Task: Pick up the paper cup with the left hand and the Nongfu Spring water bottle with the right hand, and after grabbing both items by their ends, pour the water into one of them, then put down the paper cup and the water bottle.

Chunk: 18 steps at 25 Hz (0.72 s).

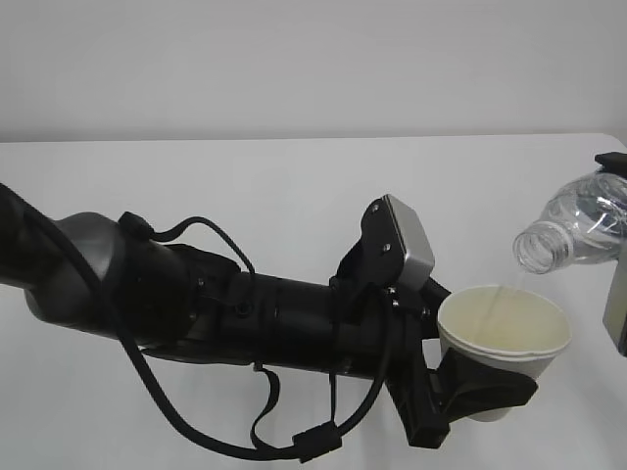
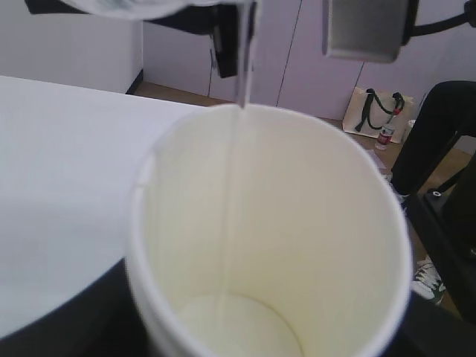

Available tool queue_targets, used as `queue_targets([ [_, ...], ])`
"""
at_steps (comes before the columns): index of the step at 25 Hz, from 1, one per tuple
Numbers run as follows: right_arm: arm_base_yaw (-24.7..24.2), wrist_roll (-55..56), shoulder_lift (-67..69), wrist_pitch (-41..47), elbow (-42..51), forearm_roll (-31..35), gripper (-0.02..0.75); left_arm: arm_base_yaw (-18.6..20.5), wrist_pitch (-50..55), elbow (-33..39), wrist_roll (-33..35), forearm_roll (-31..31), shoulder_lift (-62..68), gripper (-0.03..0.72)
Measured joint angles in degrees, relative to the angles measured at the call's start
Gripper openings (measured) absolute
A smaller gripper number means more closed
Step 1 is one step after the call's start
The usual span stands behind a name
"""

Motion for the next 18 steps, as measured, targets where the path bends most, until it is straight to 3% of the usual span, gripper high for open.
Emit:
queue_targets([
  [18, 0.0, -1.5, 0.0, -0.3, 0.0, 0.1, 0.427, 0.0, 0.0, 0.0, 0.0, 0.0, 0.0, 0.473],
])
